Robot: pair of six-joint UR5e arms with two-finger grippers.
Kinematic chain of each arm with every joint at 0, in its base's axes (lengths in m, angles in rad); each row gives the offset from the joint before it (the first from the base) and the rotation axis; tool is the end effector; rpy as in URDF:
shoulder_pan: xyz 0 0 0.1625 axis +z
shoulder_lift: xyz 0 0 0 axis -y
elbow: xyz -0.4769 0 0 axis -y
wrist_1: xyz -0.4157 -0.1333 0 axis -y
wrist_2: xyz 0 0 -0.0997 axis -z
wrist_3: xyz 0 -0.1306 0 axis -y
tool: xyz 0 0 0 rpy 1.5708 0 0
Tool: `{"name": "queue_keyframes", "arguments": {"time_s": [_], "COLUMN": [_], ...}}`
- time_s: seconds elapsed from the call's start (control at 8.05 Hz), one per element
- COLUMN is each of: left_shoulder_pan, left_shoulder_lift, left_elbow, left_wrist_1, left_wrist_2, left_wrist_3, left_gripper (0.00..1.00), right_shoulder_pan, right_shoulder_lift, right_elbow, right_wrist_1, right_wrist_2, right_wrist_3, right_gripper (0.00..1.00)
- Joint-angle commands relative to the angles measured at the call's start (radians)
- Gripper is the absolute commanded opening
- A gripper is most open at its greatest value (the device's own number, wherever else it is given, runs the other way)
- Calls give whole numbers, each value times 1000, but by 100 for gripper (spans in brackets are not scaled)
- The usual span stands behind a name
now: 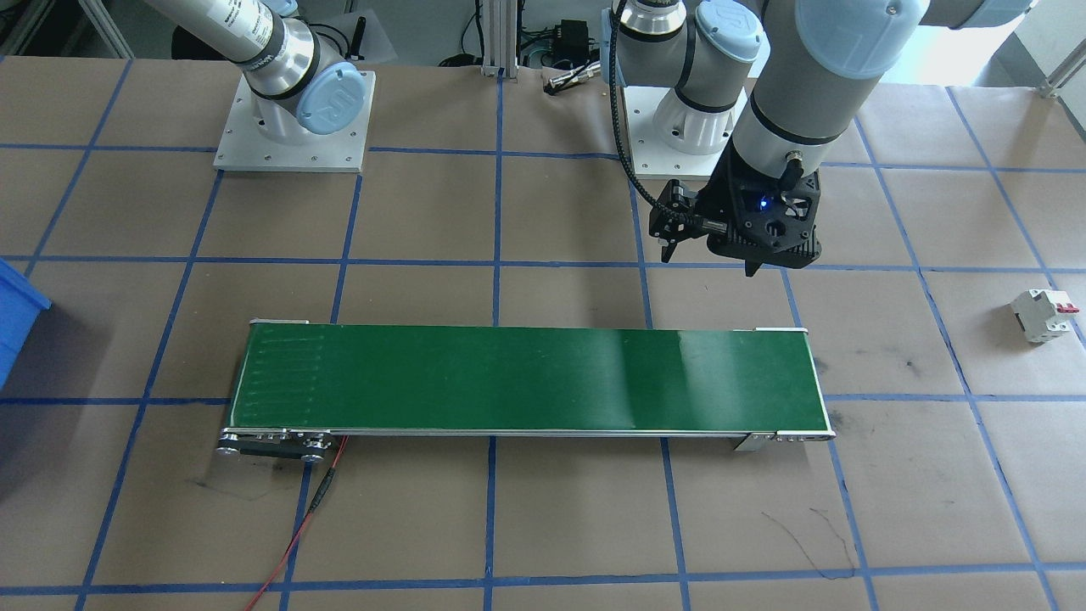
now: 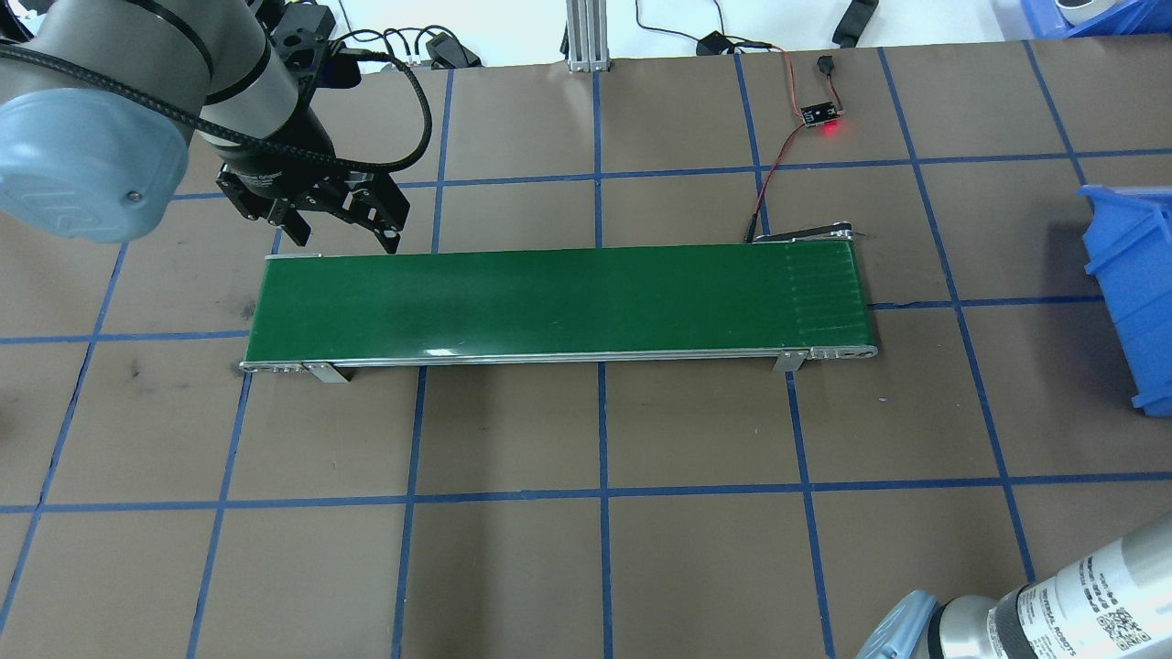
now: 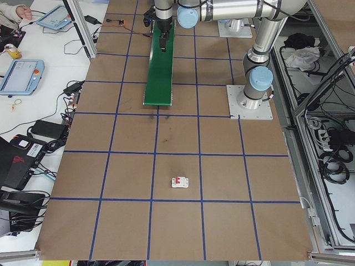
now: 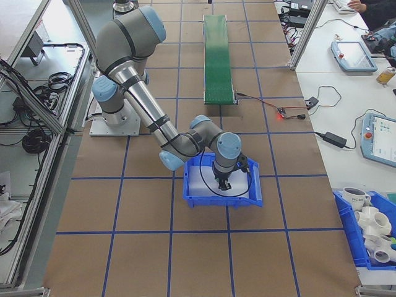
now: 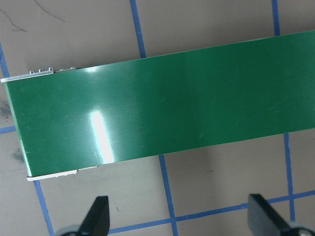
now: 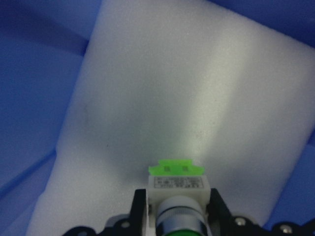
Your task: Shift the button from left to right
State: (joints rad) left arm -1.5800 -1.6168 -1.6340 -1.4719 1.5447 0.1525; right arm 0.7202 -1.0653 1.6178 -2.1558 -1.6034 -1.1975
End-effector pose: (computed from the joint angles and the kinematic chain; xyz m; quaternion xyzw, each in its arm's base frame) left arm -0.1416 -0.5322 0.4620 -0.0807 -0.9966 -0.0042 0.0134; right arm -0.4326 -0.5512 0.2344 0.1723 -0.9848 -0.0055 0.0224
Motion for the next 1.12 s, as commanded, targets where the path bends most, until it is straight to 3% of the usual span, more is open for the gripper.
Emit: {"name": "queue_keyframes", "arguments": {"time_s": [0.0,0.25,0.75,0.99], "left_shoulder_pan": [0,0,0,0], "left_shoulder_lift": [0,-3,-2,0], "left_elbow": [-1,-1,3,10], "left_wrist_1": [2,19,21,19], "left_wrist_2": [8,0,9,12], "left_wrist_3": [-1,-5,-13,-13], "left_gripper": [100,100,100,100], "right_shoulder_pan": [1,13,135,229], "right_shoulder_lift": [-7,-77,-402,-478], "right_elbow": [7,5,-9,-13], "right_wrist_1": [-13,10,296,368], "right_wrist_2": [10,10,6,8], "right_wrist_3": [-14,-14,15,164], "right_gripper": [100,100,100,100]}}
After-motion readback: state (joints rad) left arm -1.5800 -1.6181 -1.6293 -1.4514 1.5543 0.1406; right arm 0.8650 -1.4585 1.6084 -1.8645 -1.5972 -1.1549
